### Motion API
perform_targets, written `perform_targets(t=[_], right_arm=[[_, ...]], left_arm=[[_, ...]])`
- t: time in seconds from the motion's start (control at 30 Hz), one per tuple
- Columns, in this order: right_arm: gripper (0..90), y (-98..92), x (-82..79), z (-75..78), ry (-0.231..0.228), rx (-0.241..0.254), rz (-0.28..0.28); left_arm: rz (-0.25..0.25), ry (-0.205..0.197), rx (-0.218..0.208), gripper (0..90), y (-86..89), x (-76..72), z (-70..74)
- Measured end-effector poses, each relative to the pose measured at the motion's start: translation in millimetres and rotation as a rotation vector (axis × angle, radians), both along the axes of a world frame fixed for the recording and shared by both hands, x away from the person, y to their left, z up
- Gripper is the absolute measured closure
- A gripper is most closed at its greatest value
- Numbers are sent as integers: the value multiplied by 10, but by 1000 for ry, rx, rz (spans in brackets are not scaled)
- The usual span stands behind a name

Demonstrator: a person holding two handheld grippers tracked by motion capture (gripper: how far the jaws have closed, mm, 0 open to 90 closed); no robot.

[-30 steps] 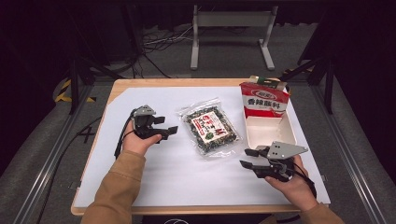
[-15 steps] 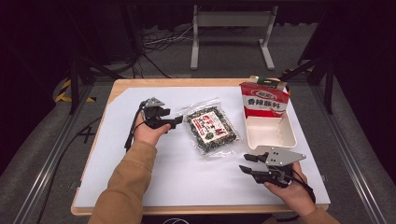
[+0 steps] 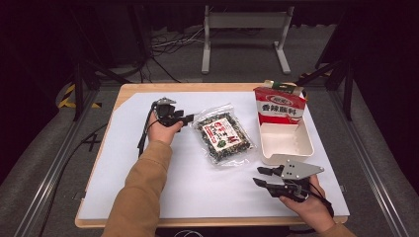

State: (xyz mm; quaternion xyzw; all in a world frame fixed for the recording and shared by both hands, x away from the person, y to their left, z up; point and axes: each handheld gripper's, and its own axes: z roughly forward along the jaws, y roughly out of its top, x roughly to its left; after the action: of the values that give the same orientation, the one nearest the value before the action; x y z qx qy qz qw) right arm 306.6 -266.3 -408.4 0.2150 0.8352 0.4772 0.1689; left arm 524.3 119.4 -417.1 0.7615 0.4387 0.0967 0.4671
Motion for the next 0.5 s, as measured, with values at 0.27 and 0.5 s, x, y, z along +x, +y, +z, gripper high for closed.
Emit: perform_targets(t=[0.27, 0.5], right_arm=[[587, -23, -48, -3, -5, 2, -7], [585, -57, -37, -3, 0, 12, -20]], left_arm=[[48, -4, -11, 421, -8, 103, -104], [39, 17, -3, 370, -34, 176, -155]])
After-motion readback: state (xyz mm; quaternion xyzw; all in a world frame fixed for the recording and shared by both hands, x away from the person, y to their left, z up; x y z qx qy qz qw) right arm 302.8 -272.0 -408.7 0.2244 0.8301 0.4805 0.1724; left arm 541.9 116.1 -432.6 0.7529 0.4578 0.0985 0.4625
